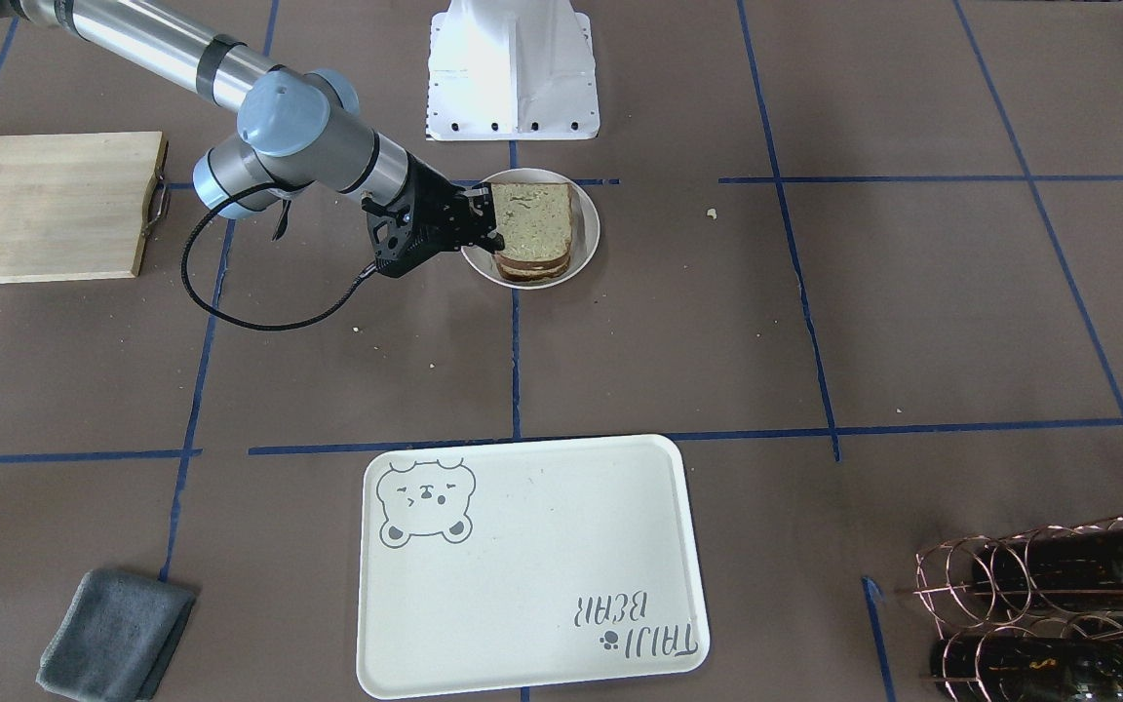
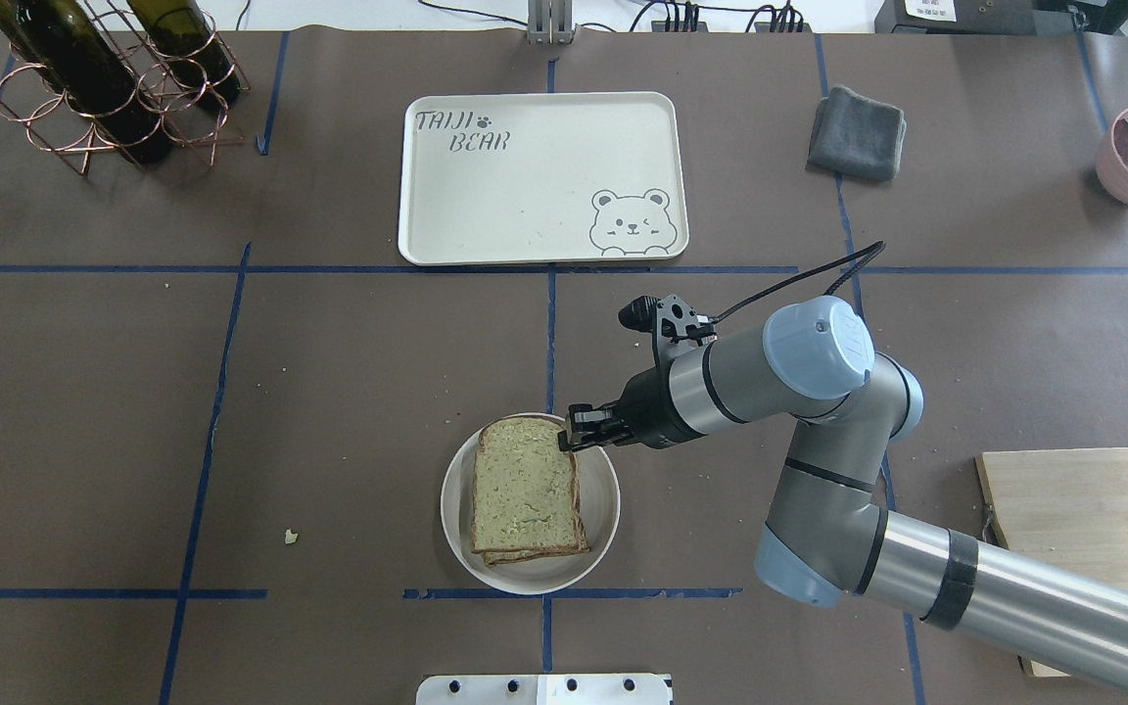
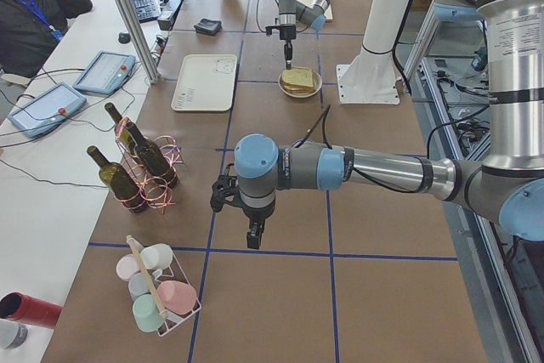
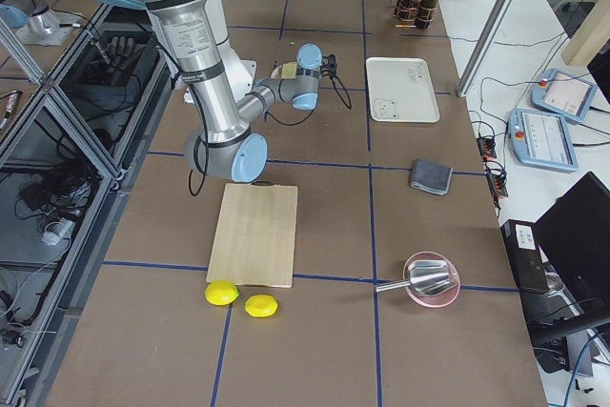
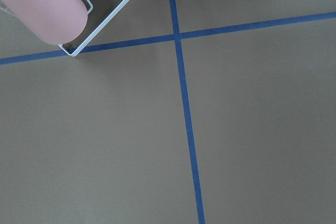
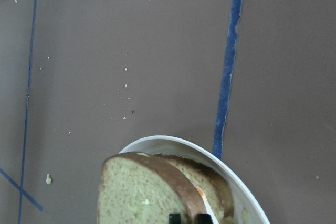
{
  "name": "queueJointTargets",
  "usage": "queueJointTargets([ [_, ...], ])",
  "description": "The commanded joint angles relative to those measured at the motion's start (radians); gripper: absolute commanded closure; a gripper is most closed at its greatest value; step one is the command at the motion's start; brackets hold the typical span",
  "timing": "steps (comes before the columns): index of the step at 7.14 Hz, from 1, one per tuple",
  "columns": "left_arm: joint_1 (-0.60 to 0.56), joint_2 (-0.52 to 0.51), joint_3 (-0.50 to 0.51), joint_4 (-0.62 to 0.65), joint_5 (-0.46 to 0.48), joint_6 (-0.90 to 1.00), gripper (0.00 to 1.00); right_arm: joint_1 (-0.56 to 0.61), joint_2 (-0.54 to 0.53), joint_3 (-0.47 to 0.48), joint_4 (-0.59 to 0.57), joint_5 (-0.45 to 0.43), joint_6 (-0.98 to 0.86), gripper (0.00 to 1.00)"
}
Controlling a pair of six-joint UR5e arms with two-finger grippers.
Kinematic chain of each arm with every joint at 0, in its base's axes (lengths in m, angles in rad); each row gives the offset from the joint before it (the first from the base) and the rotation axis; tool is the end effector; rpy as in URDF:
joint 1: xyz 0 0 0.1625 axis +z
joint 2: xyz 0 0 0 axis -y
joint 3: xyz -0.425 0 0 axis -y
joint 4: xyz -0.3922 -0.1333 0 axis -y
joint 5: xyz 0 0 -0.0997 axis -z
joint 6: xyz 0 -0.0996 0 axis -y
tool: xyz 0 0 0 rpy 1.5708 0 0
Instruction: Make sandwich and place on tray
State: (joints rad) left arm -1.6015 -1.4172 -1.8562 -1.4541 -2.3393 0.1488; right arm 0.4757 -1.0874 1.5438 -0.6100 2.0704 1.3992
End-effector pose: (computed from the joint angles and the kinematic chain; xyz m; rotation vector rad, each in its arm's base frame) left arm -0.0771 -0.4224 0.6010 0.0832 0.7646 0.1180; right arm -0.5397 -0.3743 0.2808 0.0493 -1.4361 -0.1039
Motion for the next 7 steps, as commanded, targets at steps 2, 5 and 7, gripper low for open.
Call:
queueJointTargets([
  [2, -0.002, 0.001, -0.015, 0.001, 0.0, 0.002, 0.0, 0.085, -0.014, 0.004, -0.057, 0.037, -0.002, 0.0],
  [5, 0.003, 0.001, -0.037, -0.009, 0.014, 0.049, 0.0, 0.234, -0.017, 0.006, -0.236, 0.128, -0.085, 0.0],
  [7, 0.003, 0.001, -0.041, -0.015, 0.003, 0.133, 0.0, 0.358, -0.045, 0.012, -0.416, 0.2, -0.347, 0.0],
])
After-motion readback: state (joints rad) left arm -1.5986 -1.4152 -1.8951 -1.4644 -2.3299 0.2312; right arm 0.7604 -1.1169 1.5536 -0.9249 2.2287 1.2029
